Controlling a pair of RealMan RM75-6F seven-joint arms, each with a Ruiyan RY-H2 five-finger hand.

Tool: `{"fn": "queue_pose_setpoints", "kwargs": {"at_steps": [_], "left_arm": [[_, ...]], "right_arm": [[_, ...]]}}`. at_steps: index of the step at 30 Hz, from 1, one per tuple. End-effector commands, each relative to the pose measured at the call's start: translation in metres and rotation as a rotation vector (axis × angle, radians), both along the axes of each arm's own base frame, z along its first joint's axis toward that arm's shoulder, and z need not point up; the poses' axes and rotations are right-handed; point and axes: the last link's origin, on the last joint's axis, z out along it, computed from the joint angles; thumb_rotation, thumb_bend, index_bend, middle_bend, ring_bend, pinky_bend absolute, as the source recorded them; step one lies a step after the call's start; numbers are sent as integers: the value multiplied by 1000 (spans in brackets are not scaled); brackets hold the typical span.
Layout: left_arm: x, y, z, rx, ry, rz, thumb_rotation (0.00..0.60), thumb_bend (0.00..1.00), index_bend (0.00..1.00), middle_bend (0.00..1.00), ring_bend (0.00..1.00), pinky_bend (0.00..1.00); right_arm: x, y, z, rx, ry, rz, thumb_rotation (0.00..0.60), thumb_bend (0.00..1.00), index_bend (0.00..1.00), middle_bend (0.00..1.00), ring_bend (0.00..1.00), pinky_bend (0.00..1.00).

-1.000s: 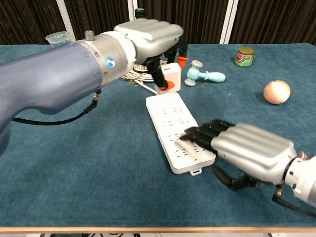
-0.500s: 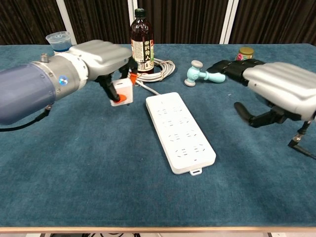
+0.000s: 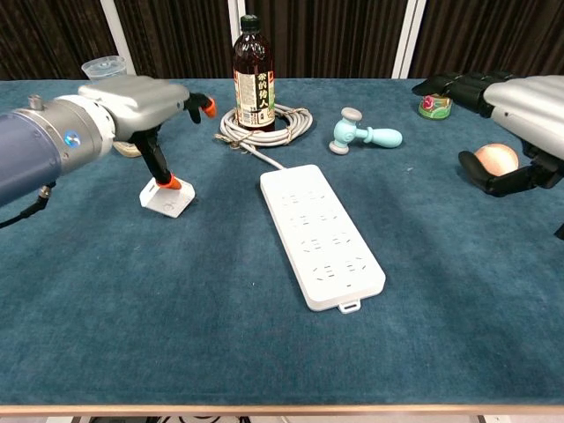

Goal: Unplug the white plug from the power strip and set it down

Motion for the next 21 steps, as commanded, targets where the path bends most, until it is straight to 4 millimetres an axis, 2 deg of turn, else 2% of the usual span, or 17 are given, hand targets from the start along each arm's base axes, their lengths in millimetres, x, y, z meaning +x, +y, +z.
{"fn": "queue_pose_setpoints", "kwargs": {"at_steps": [1,4,10,14,17,21], "left_arm": [[0,-1,12,21,-24,-7,600,34,148,177,93,0],[-4,-11,26,32,-55,-19,600,34,148,177,93,0],[-29,-54,60,77,-138,-26,600,34,145,172,93,0],[-63,-89,84,126,-161,13,600,26,92,116,46,0],[-87,-111,99,148,-155,35,600,9,36,52,5,0],[-121,-138,119,185,-117,53,600,0,3,14,0,0]], "right_arm": [[-4,1,8,-24,3,-8,600,691,0,0,0,0],[-14,3,21,-56,-3,-35,600,665,0,0,0,0],[-46,16,54,-129,-28,-126,600,469,0,0,0,0],[-72,30,76,-175,-45,-186,600,341,0,0,0,0],[-90,40,92,-205,-43,-229,600,282,0,0,0,0],[-112,55,112,-243,-52,-277,600,240,0,0,0,0]]}}
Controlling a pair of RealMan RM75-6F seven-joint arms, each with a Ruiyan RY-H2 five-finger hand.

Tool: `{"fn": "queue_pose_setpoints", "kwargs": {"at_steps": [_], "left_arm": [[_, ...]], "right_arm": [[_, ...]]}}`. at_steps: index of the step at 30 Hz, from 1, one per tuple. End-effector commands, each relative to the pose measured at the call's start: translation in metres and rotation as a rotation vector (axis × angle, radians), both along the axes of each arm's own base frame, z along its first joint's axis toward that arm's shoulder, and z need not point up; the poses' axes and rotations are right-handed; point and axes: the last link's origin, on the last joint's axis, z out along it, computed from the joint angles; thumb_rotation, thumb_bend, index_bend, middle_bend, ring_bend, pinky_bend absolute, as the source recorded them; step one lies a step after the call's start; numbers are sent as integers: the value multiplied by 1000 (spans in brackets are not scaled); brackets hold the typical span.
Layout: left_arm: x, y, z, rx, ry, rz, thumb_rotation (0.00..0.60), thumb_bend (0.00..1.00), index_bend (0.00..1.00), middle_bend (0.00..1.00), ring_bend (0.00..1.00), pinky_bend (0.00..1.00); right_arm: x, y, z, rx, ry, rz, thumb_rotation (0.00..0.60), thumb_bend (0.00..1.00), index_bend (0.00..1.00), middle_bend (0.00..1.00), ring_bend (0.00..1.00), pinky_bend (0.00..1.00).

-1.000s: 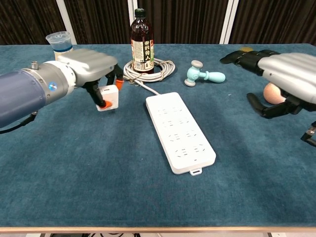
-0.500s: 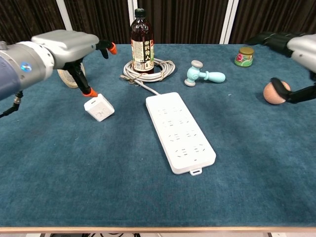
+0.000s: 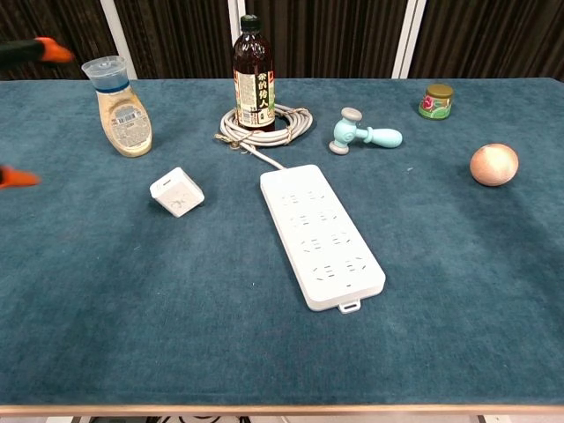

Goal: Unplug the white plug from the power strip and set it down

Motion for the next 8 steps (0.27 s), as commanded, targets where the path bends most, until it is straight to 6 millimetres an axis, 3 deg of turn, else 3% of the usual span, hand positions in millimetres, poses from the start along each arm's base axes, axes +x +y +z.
{"fn": "queue_pose_setpoints", "kwargs": {"at_steps": [1,8], "left_arm": [[-30,-26,23,34,15,26,600,0,0,9,0,0],[-77,-54,58,99,18,92,600,0,0,0,0,0]], "right_arm": [[-23,17,20,-40,6,-48,600,237,0,0,0,0],[-47,39,45,-80,5,-64,600,234,0,0,0,0]]}}
